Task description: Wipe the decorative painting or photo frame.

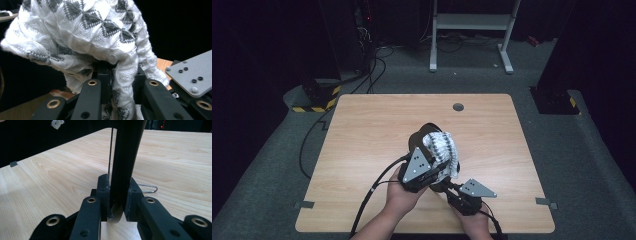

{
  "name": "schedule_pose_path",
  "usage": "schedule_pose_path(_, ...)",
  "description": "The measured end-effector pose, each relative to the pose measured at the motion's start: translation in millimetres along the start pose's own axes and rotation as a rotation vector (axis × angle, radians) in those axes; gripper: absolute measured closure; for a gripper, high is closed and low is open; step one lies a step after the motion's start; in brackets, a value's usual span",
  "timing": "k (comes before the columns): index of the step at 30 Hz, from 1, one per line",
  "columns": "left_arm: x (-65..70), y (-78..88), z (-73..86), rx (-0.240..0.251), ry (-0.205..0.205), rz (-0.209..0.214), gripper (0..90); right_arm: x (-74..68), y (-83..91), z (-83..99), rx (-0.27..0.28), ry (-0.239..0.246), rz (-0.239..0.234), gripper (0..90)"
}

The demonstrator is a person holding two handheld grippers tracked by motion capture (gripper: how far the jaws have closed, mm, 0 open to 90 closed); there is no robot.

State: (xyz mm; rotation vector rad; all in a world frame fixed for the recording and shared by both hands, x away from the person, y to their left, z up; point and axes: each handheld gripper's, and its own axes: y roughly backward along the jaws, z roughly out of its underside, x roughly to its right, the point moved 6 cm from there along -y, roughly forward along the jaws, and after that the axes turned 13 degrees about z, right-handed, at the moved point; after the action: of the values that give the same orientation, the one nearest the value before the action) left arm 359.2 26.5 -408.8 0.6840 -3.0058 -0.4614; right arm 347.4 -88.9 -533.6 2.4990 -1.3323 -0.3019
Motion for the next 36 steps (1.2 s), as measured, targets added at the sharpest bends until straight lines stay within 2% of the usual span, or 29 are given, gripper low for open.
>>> schedule_pose_path(4,-22.7,6.6,7.2,0.001,0.042,-0.047,75.9,0.5,0.6,-2.6,0.009,-0.001,-0.002,78.4)
schedule_pose_path(6,-39.4,10.8,15.2,-0.007,0.068,-0.081,75.9,0.2,0.2,-2.1,0.009,-0.001,-0.001,78.3)
schedule_pose_path(11,-88.4,20.4,44.1,-0.058,0.166,-0.198,75.9,0.3,-0.4,-2.1,0.01,0.0,0.001,78.3)
schedule_pose_path(13,-102.4,23.7,54.1,-0.079,0.192,-0.234,75.9,0.2,-0.5,-1.8,0.009,0.003,0.003,78.3)
schedule_pose_path(15,-110.8,25.6,60.8,-0.096,0.205,-0.257,75.9,-0.1,-0.7,-1.4,0.008,0.004,0.003,78.4)
schedule_pose_path(17,-112.7,26.1,62.2,-0.096,0.218,-0.257,75.8,-0.4,-1.0,-1.4,0.009,0.002,0.004,78.4)
schedule_pose_path(19,-108.9,25.8,59.4,-0.088,0.214,-0.249,75.9,-0.5,-1.1,-1.4,0.008,0.002,0.005,78.5)
schedule_pose_path(22,-93.1,23.3,48.8,-0.053,0.192,-0.21,75.9,-0.6,-1.0,-1.3,0.007,0.0,0.005,78.5)
schedule_pose_path(28,-44.6,12.3,22.8,-0.008,0.099,-0.106,75.8,-0.9,-1.2,-1.2,0.006,0.002,0.006,78.4)
schedule_pose_path(33,-2.2,1.8,5.0,-0.001,0.025,-0.013,75.7,-0.5,-1.2,-0.7,0.001,0.002,0.006,78.4)
schedule_pose_path(34,4.2,0.1,2.7,-0.001,0.017,0.006,75.7,-0.4,-1.2,-0.5,0.0,0.003,0.005,78.4)
schedule_pose_path(36,10.9,-1.8,-0.1,-0.006,0.002,0.012,75.7,-0.2,-1.2,-0.5,0.0,0.002,0.006,78.5)
